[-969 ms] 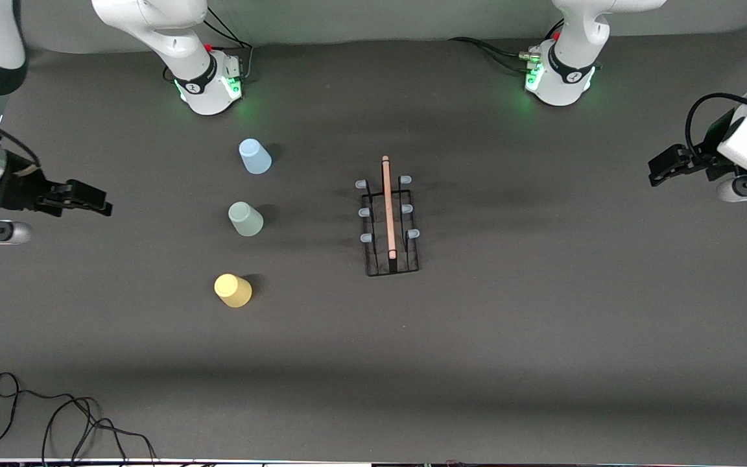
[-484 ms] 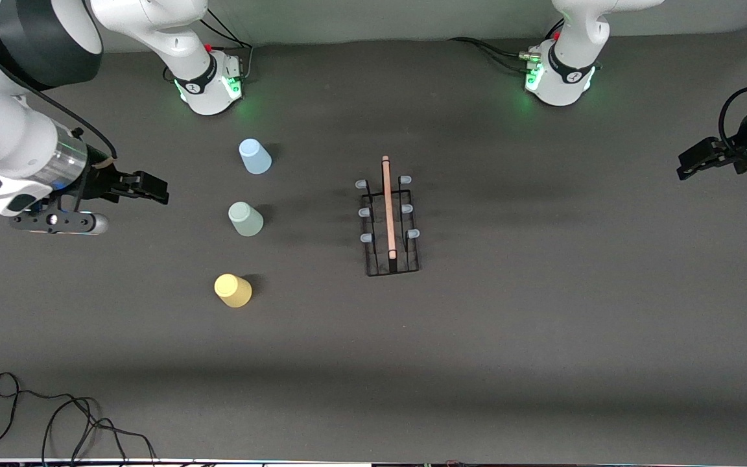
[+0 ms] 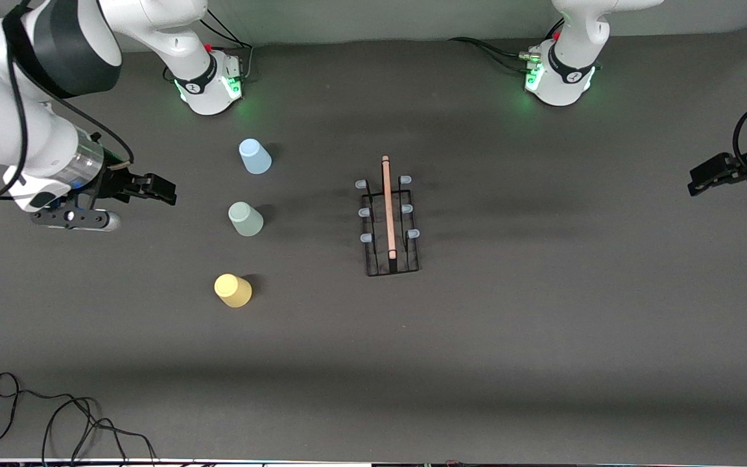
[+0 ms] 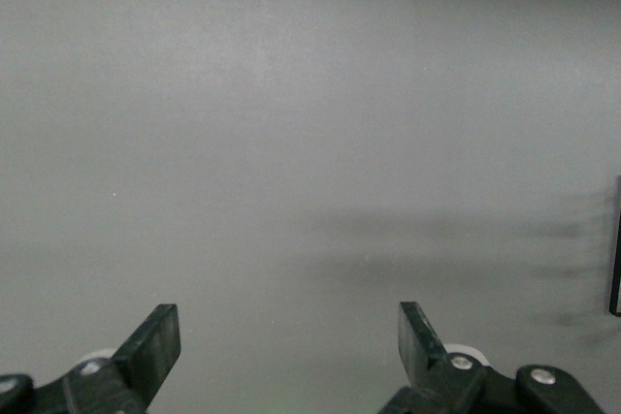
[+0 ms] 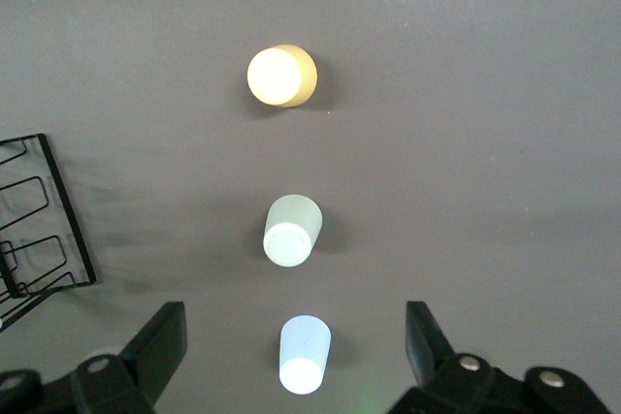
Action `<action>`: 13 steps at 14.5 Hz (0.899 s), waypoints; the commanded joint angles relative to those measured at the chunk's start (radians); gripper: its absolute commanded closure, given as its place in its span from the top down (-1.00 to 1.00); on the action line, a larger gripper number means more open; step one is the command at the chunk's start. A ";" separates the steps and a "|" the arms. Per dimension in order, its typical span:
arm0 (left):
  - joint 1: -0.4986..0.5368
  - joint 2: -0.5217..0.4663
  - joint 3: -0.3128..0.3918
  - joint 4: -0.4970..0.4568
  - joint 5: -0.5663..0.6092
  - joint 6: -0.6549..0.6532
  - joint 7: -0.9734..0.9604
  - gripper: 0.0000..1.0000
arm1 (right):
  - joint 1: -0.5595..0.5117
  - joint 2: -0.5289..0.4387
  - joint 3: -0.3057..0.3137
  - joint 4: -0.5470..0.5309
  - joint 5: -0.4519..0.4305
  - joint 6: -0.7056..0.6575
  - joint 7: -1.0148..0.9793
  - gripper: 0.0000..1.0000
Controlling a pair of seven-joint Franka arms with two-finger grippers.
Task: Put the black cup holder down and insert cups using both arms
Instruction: 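Reach the right gripper toward the pale green cup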
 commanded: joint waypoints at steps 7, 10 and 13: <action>-0.010 0.034 -0.011 0.065 -0.005 -0.057 0.028 1.00 | 0.052 -0.048 -0.002 -0.233 -0.006 0.226 0.005 0.99; -0.001 0.038 -0.009 0.069 -0.018 -0.057 0.027 1.00 | 0.076 -0.048 -0.002 -0.327 -0.006 0.318 0.008 1.00; -0.007 0.036 -0.011 0.071 -0.021 -0.064 0.030 1.00 | 0.078 -0.022 -0.002 -0.402 -0.006 0.423 0.011 0.99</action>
